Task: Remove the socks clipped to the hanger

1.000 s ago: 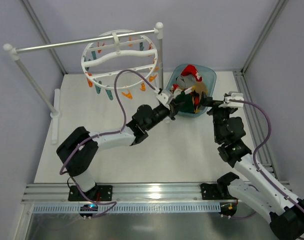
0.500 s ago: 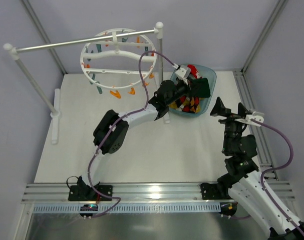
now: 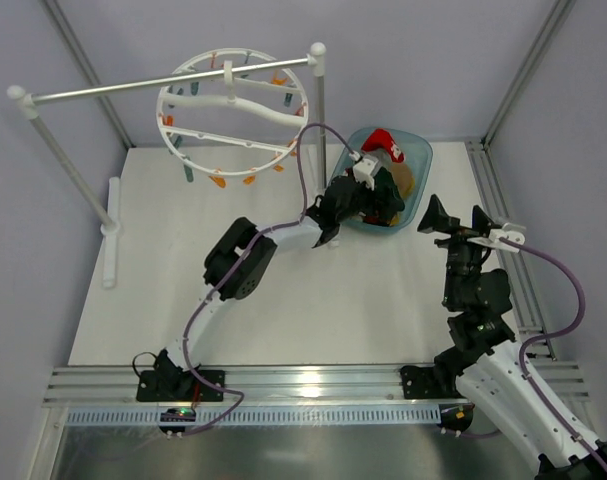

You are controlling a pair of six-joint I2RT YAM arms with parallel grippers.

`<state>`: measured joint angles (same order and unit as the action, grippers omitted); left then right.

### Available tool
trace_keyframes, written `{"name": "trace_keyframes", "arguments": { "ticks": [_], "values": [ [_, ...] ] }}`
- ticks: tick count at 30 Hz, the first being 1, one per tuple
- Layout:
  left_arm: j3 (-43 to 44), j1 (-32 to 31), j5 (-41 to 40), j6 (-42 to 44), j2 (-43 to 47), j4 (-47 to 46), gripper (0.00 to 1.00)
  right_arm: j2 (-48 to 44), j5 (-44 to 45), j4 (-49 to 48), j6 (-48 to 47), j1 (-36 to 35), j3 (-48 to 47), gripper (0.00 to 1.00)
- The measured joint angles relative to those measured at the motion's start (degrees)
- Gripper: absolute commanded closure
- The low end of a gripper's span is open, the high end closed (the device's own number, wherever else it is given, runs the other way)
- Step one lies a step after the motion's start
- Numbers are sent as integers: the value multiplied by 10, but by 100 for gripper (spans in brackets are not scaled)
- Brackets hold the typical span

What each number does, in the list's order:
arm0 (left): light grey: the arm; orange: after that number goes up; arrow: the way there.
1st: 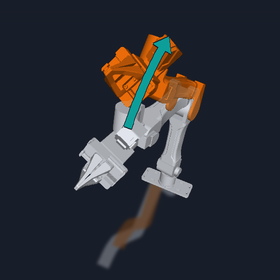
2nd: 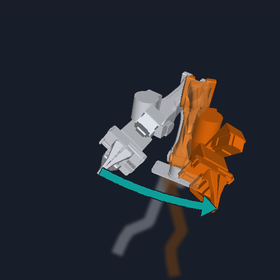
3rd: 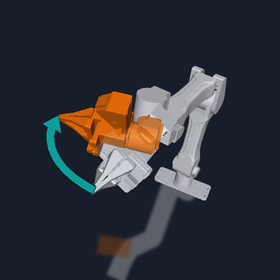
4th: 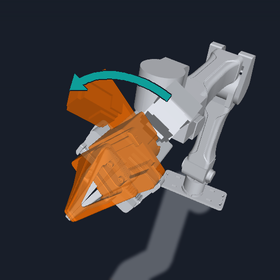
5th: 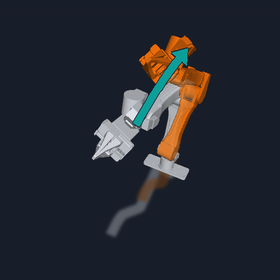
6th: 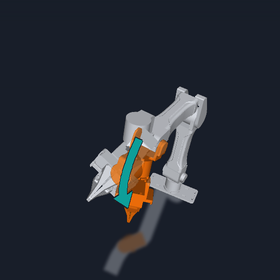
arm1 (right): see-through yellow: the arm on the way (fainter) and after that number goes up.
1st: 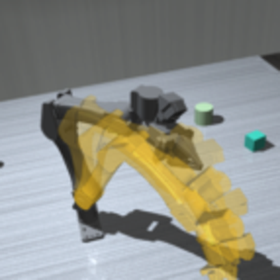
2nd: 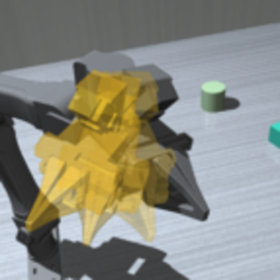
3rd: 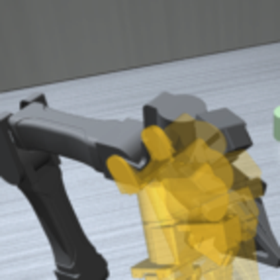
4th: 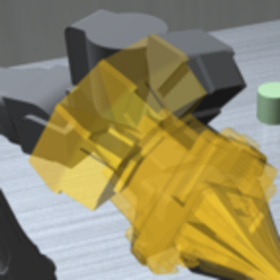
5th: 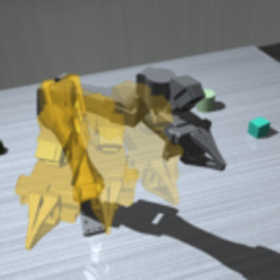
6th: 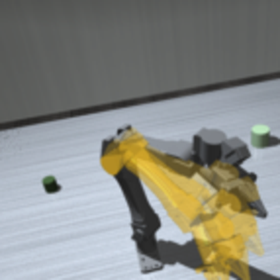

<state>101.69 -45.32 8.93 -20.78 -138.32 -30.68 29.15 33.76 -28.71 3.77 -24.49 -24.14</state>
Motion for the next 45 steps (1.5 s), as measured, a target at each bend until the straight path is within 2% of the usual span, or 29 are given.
{"name": "trace_keyframes", "arguments": {
  "ticks": [6,13,16,22,29,32,35,37,39,45],
  "values": [
    [-134,-45,-91,99,107,-24,0,19,-10,0,7,0,0,0],
    [-326,-186,-255,246,304,-127,0,21,-31,2,22,2,0,0],
    [-400,-208,-349,253,392,-144,0,33,-46,8,26,2,1,0],
    [-544,-183,-547,252,557,-135,0,67,-72,30,29,2,1,0],
    [-717,-184,-771,287,769,-129,0,90,-101,28,42,2,1,0],
    [-789,-184,-809,266,917,-91,0,107,-111,26,46,2,1,0],
    [-796,-184,-812,206,1067,6,0,123,-120,22,52,2,0,0],
    [-792,-184,-826,183,1141,35,0,131,-126,19,54,2,0,0],
    [-788,-183,-839,181,1148,40,0,139,-131,17,56,2,0,0],
    [-791,-183,-840,187,1037,51,0,149,-141,13,59,2,0,1]
  ]
}}
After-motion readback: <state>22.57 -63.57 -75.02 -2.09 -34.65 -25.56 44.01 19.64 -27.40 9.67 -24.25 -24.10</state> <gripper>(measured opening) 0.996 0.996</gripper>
